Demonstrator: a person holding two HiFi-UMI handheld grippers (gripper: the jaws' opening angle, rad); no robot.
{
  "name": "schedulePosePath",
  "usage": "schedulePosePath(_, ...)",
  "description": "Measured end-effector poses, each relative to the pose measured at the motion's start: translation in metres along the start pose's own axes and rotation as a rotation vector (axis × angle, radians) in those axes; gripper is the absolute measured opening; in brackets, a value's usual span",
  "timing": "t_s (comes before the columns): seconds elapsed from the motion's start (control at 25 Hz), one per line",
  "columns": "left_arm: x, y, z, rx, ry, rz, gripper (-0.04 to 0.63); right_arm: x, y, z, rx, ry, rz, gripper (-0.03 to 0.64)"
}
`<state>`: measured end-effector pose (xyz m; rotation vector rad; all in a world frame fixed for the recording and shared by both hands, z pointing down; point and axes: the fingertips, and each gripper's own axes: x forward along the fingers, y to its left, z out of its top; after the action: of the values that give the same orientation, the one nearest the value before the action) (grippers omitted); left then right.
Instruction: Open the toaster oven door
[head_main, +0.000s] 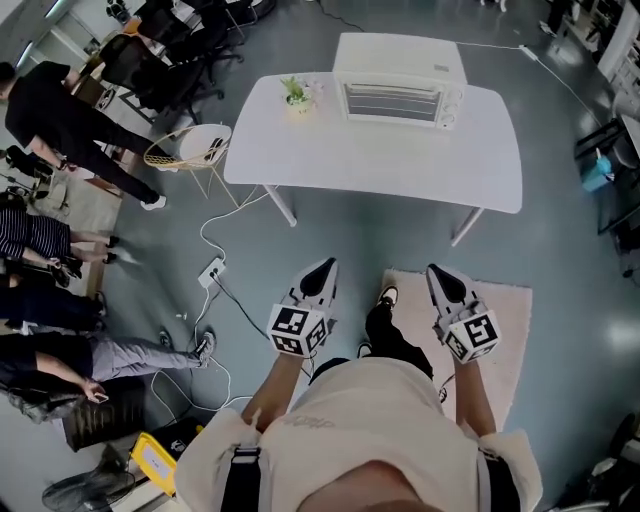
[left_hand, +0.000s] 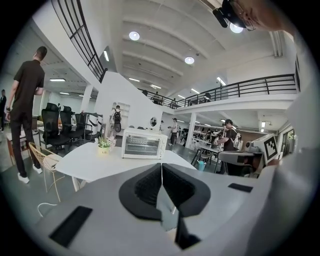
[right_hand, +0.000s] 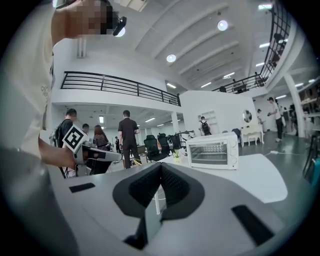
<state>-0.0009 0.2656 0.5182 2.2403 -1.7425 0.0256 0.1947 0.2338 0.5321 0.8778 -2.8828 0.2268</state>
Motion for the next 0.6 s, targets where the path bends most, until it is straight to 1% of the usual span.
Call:
schedulePosePath(0.16,0.056,0.018,0.029,0.029,0.004,-0.009,0.021,0.042,-0.043,0.021,-0.012,-0.031,0.008,0.006)
schedulePosePath(0.32,0.105,0.024,0.057,0.051,0.003,-0.034,0.021,0.071,-0.082,0.029,0.003,-0.034,-0.001,0.006)
schedulePosePath(0.48,0.144,0.035,0.077,0.038,-0.017,-0.028,0.021,0.098,-0.116,0.036,0.006,-0.038,0.006,0.006)
schedulePosePath(0.6,0.157,0.045,0.085,0.026,-0.042,-0.001,0.021,0.113,-0.131,0.039,-0.016,-0.026,0.029,0.006)
